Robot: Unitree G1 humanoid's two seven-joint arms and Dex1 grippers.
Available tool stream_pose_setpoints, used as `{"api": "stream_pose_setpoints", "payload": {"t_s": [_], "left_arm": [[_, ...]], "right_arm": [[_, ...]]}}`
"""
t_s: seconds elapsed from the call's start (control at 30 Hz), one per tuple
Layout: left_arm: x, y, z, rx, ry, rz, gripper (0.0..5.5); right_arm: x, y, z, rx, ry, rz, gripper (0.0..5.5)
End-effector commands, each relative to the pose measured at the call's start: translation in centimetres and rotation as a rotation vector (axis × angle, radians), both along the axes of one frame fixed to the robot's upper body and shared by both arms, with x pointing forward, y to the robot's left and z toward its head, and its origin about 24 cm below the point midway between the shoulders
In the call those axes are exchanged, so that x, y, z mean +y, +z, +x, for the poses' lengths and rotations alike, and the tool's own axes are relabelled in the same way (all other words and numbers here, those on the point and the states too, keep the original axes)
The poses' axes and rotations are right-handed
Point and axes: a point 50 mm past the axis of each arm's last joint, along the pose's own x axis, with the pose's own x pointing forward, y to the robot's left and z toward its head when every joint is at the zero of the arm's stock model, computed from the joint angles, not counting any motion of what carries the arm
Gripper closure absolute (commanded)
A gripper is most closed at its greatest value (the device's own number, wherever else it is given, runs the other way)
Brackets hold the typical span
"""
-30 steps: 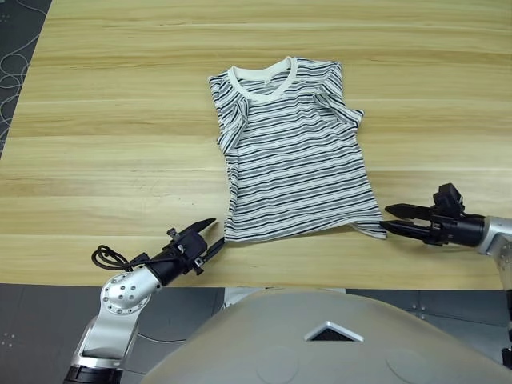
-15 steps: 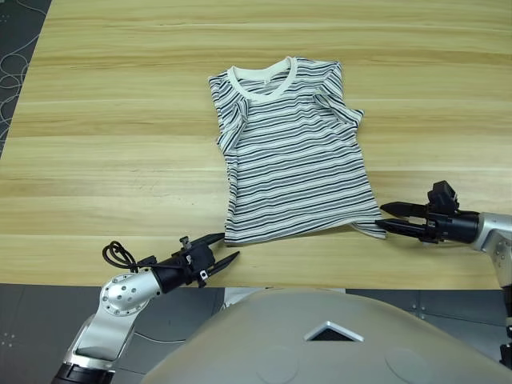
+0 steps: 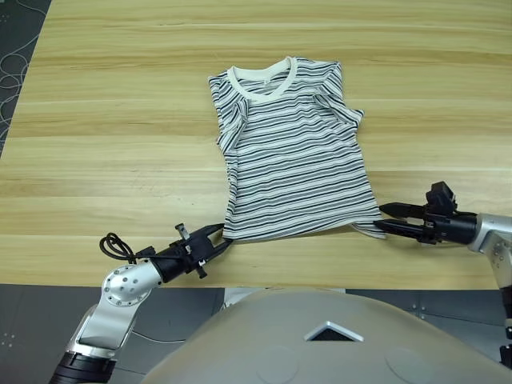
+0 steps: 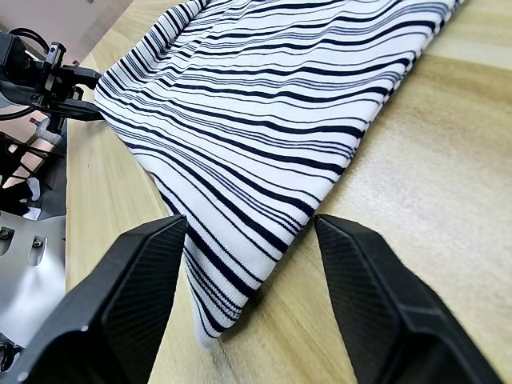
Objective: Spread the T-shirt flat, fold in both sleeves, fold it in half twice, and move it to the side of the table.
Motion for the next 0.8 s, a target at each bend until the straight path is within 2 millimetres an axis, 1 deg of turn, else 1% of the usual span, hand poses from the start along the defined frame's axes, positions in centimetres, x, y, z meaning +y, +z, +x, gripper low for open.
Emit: {"api": "stream_pose_setpoints", "payload": {"t_s": [0.03,0.13,0.2,0.4,0.57,0.8], "left_arm": [[0.4,-1.4,-2.3,0.164,-0.041,0.042,4.59],[0.4,-1.3,-2.2,0.167,-0.037,0.032,5.15],[0.5,-1.3,-2.2,0.166,-0.029,0.032,5.38],[0.8,-1.4,-2.1,0.162,-0.002,0.035,5.38],[0.8,-1.3,-1.8,0.141,0.027,0.032,5.38],[0.4,-1.3,-1.7,0.124,0.041,0.023,5.38]], "right_arm": [[-0.1,-0.7,-0.2,0.042,-0.031,-0.023,2.51],[0.0,-0.7,-0.1,0.041,-0.034,-0.02,2.51],[0.0,-0.7,-0.1,0.043,-0.027,-0.013,2.51],[0.1,-0.7,-0.7,0.061,0.021,0.004,2.51],[-1.0,-1.5,-2.0,0.114,0.094,-0.084,2.51],[-2.5,-1.6,-2.3,0.128,0.097,-0.133,2.51]]}}
